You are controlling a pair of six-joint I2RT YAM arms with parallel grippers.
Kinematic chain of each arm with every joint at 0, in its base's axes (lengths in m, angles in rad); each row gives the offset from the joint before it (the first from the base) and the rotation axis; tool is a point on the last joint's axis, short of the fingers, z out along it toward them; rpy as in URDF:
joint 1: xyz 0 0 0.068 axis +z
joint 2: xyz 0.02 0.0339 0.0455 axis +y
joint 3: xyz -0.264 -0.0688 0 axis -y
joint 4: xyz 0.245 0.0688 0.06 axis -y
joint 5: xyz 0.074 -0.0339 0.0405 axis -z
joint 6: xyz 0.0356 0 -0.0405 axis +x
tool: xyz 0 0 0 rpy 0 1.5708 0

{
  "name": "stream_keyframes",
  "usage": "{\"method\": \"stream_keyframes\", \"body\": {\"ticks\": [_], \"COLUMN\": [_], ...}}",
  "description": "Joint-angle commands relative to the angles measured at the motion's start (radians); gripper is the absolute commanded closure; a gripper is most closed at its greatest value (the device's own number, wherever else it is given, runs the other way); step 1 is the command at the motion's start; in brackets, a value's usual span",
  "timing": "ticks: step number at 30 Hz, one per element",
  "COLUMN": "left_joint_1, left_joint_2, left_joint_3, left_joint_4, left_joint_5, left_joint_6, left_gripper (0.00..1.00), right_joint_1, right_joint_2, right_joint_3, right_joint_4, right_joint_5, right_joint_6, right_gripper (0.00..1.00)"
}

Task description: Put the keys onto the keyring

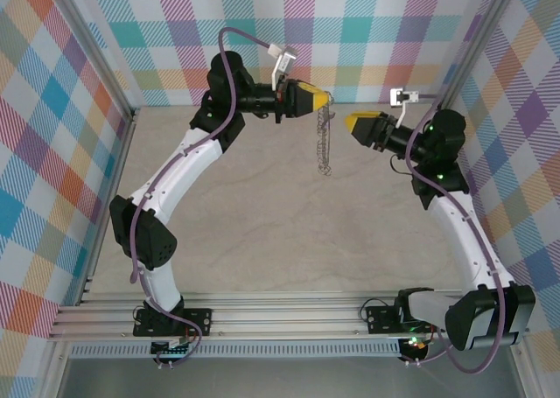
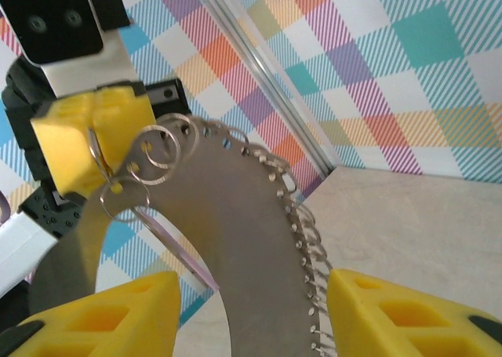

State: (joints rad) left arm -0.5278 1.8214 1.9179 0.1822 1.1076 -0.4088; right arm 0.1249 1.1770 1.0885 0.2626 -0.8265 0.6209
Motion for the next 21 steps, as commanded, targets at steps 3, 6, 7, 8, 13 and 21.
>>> {"method": "stream_keyframes", "body": {"ticks": [3, 6, 7, 8, 13, 21], "left_joint_1": [0.008, 0.008, 0.008, 0.007, 0.006, 0.004], "left_joint_2": [0.004, 0.007, 0.006, 0.007, 0.007, 0.009], "left_joint_3": [0.046, 0.052, 0.052, 0.052, 0.049, 0.042], "left_joint_4": [0.002, 0.0, 0.001, 0.0, -0.001, -0.003], "left_joint_5": [0.023, 0.026, 0.027, 0.028, 0.029, 0.03], "left_joint_6": [0.019, 0.017, 0.016, 0.017, 0.015, 0.015], "left_gripper": [1.0, 1.0, 1.0, 1.0, 1.0, 1.0], "right_joint_1": [0.049, 0.075, 0.083, 0.09, 0.121, 0.147], "right_joint_2": [-0.011, -0.002, 0.002, 0.009, 0.044, 0.052], "right_joint_3": [-0.015, -0.007, -0.002, 0.004, 0.036, 0.054], "right_joint_4": [0.084, 0.088, 0.086, 0.084, 0.091, 0.089], "right_joint_5": [0.001, -0.003, -0.002, 0.001, 0.004, 0.011], "right_joint_6": [-0.033, -0.051, -0.056, -0.061, -0.068, -0.084], "right_gripper": [0.45, 0.44, 0.44, 0.44, 0.44, 0.46]}}
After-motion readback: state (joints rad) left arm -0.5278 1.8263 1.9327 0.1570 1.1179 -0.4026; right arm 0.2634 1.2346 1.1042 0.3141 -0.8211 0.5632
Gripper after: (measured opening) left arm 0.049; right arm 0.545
